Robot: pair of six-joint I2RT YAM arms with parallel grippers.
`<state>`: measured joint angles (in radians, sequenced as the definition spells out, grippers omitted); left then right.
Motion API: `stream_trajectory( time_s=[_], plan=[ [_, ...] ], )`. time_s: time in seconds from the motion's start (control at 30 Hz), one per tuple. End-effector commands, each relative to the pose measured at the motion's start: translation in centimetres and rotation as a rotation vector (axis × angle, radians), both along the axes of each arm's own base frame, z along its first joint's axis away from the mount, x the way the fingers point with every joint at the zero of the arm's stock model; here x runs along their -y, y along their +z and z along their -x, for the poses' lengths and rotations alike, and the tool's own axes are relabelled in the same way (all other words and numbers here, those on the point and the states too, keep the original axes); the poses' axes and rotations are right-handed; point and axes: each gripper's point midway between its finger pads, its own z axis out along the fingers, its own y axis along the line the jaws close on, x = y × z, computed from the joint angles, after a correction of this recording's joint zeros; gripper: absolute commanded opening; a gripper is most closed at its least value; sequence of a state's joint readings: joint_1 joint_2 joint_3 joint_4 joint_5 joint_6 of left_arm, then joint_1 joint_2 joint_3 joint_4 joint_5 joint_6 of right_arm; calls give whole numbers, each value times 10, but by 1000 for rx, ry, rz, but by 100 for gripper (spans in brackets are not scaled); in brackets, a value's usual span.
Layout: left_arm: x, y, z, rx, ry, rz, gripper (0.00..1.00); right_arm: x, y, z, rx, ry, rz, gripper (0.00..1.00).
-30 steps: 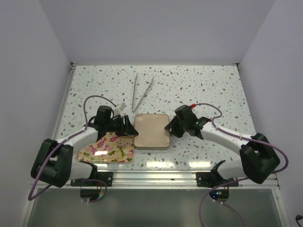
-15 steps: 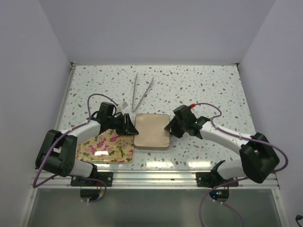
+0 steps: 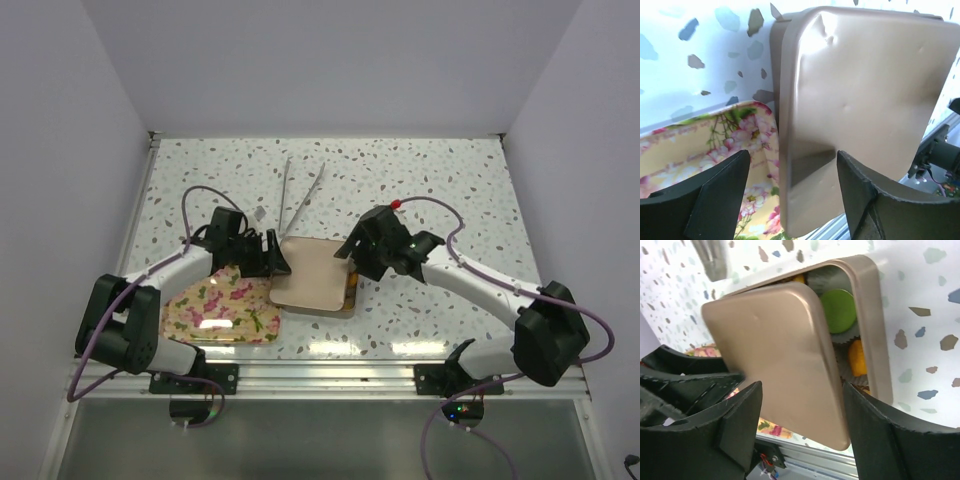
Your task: Pack the cookies
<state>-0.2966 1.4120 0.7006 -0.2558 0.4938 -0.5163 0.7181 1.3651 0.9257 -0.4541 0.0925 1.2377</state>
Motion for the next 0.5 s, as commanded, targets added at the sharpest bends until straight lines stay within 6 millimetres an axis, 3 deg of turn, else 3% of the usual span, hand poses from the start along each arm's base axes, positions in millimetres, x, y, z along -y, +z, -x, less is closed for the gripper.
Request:
stream_trajectory(
  time_s=[0.0, 0.2, 0.33, 0.47],
  plan=[
    [-6, 14, -17, 66, 20, -44, 76, 1, 34, -12, 94, 23, 24, 70],
    [0, 21, -18, 73, 23, -4, 74, 8, 33, -6, 83, 35, 63, 71],
    [1, 26, -18, 76, 39, 12, 70, 30, 39, 1, 94, 11, 118, 72],
    [7, 27, -14, 69, 46, 31, 68, 53, 29, 12, 59, -18, 169, 70]
  ],
)
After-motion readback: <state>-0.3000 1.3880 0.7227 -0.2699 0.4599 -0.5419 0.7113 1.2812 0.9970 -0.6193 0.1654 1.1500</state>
